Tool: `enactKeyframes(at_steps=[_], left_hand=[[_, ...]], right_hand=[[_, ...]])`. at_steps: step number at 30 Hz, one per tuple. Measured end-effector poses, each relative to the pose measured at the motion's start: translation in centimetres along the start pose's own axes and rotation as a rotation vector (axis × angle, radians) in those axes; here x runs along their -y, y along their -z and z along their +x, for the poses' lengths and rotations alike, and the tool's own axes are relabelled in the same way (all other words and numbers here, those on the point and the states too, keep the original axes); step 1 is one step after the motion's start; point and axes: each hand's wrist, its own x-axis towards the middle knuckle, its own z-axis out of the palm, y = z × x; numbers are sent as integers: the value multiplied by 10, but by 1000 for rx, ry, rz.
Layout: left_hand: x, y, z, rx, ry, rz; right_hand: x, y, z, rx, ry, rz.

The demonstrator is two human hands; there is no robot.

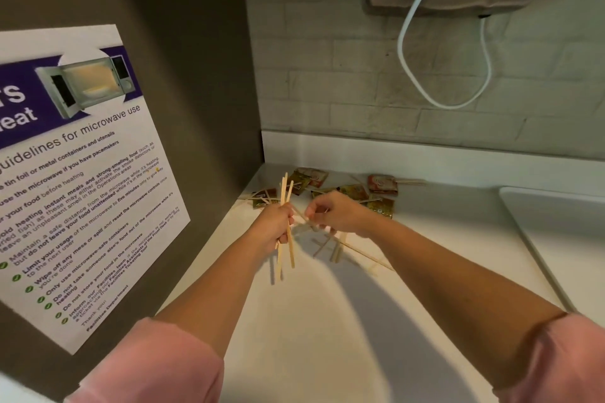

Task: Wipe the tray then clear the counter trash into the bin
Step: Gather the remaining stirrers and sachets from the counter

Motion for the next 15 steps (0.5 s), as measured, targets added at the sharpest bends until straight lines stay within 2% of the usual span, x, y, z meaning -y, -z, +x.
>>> enactKeyframes(at_steps=[3,8,11,15], left_hand=[[2,4,7,4,26,-52],[1,4,17,9,31,-72],[-1,0,20,8,17,-63],[1,0,24,4,8,-56]], right_hand=[[-24,26,0,28,-19,-388],[-60,21,5,282,-120,-698],[-69,12,10,294,-61,-789],[-70,10,15,204,43,-788]])
